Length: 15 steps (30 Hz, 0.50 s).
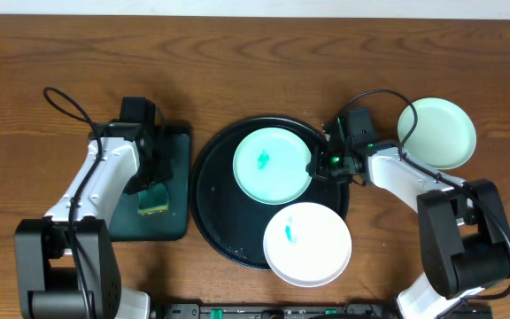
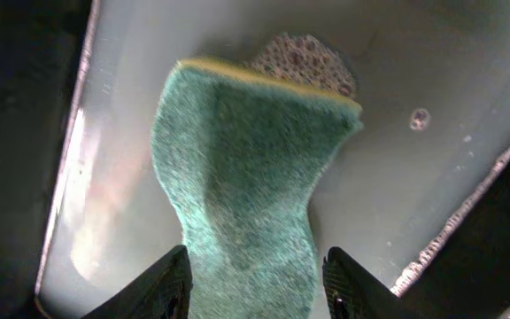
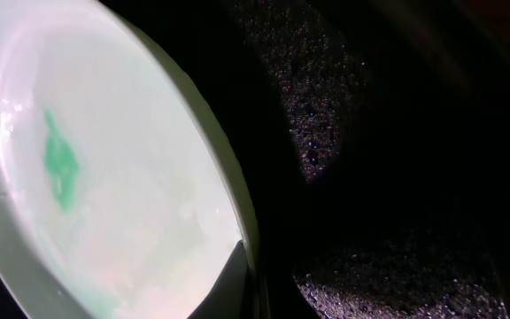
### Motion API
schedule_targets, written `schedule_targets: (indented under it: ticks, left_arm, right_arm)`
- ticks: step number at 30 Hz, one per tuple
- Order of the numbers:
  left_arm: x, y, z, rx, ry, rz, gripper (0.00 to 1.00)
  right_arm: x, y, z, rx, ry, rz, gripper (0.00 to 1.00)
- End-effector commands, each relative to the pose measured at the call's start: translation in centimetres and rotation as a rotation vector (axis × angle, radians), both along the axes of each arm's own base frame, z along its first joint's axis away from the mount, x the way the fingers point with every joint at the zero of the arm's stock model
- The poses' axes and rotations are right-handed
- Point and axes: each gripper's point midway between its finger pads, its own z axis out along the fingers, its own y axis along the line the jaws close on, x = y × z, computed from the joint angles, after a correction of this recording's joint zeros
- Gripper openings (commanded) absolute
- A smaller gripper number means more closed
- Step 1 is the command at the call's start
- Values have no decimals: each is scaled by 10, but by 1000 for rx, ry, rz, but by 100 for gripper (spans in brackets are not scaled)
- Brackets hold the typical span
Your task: Clean dirty plates on tray and stack at the side
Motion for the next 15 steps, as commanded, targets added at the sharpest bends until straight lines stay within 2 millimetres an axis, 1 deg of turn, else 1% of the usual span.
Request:
schedule_targets:
  ticks: [1, 6, 8, 9, 13, 14, 15]
  left_arm:
    - [-7, 8, -8, 43, 13, 9, 50]
    - [-9, 5, -23, 24, -8, 7, 50]
    - [-9, 3, -28, 12, -19, 6, 46]
    - [-9, 3, -29, 12, -23, 7, 41]
    - [-2, 3, -29, 12, -50, 7, 14]
    - [-1, 3, -29, 12, -54, 7, 9]
    - [0, 3, -29, 11, -58, 7, 7]
  right_arm:
    - [-6, 7, -5, 7, 31, 19, 1]
    - [-8, 6, -6, 5, 38, 20, 1]
    - [-9, 6, -6, 3, 45, 20, 1]
    - [-10, 6, -6, 3, 47, 20, 1]
    - [-12, 5, -7, 1, 57, 21, 1]
    - [-13, 6, -7, 3, 58, 22, 1]
    - [-13, 6, -7, 3, 60, 22, 1]
